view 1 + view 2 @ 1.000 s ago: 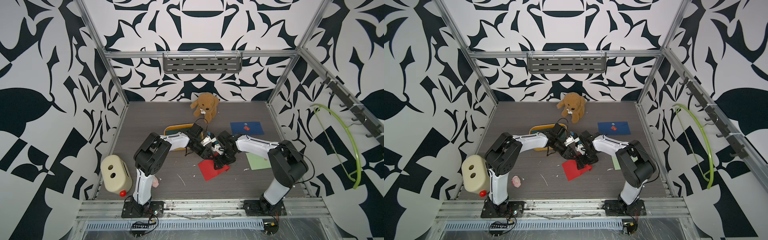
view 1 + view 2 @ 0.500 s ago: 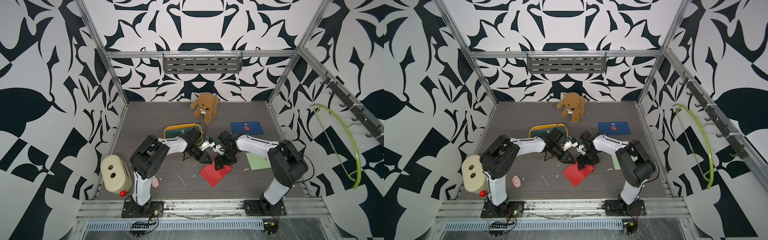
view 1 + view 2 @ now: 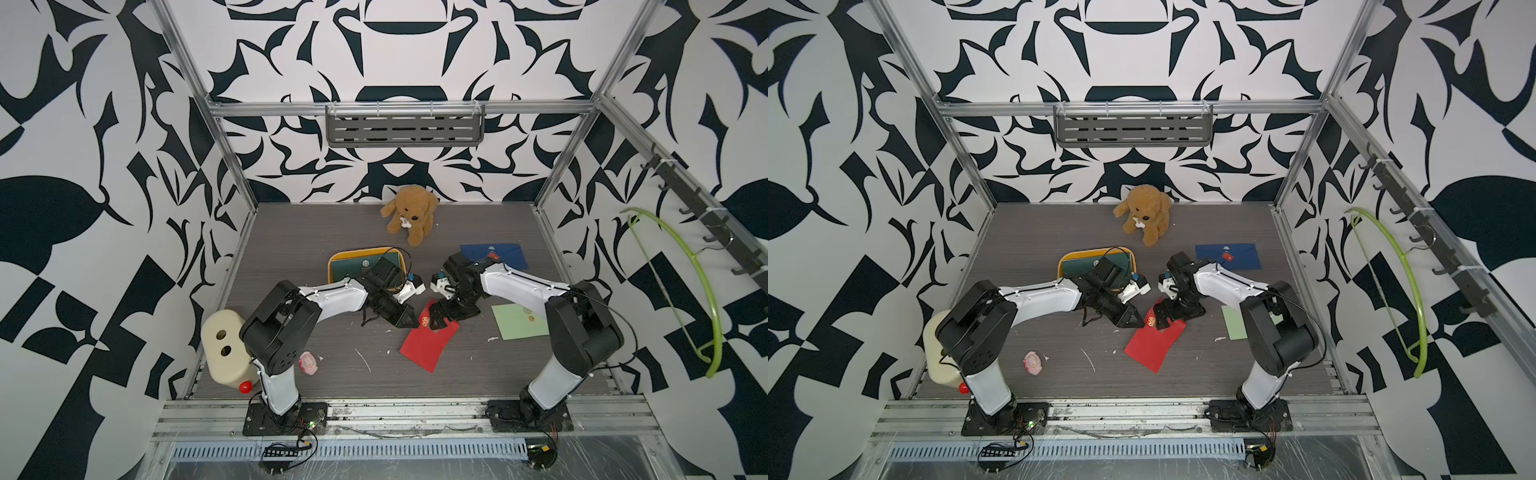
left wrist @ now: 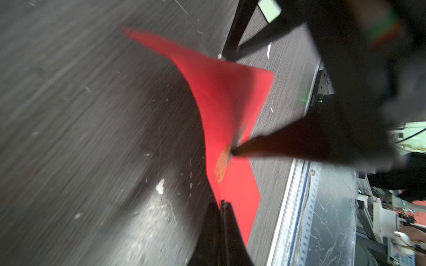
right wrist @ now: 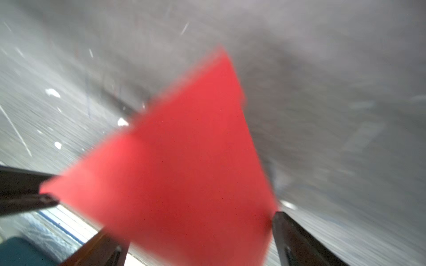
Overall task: Put the sealed envelopes into the storage box
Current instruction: Pick up the envelope from the center of the board, then pick up the storage box at the center of the board.
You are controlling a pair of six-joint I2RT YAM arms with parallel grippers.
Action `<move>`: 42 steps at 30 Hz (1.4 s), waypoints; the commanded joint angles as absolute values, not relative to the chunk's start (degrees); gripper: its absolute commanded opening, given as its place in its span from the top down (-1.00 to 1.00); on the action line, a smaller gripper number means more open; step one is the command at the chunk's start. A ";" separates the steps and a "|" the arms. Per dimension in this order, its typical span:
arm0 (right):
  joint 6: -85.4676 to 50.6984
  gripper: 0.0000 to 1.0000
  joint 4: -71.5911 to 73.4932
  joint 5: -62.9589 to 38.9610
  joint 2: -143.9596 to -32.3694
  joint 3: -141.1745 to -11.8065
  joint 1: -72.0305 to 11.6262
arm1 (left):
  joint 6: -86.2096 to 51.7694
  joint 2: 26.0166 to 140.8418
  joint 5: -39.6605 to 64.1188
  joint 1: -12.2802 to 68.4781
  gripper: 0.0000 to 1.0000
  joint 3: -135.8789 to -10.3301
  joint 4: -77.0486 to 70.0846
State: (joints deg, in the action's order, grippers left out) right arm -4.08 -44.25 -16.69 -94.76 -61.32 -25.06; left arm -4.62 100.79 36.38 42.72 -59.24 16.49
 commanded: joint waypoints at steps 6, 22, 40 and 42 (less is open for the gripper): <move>-4.09 -0.90 -46.99 -16.80 -90.18 -72.23 -18.92 | -7.49 92.71 29.40 42.52 1.00 -58.89 26.68; -19.75 -0.11 -37.26 -16.51 -111.88 -92.21 -27.46 | -17.92 67.71 9.08 25.37 1.00 -64.33 43.14; -16.27 0.72 -42.26 -15.48 -117.66 -95.46 -30.22 | -9.10 68.56 16.96 19.70 1.00 -68.06 45.39; -13.37 0.76 -44.32 -14.62 -116.28 -93.68 -30.19 | -6.55 69.86 17.14 20.65 1.00 -68.61 46.45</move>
State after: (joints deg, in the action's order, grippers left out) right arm -18.70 -38.98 -16.43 -120.09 -95.33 -30.41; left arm -11.97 68.31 13.39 19.79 -66.96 43.75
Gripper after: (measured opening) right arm 0.126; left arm 0.041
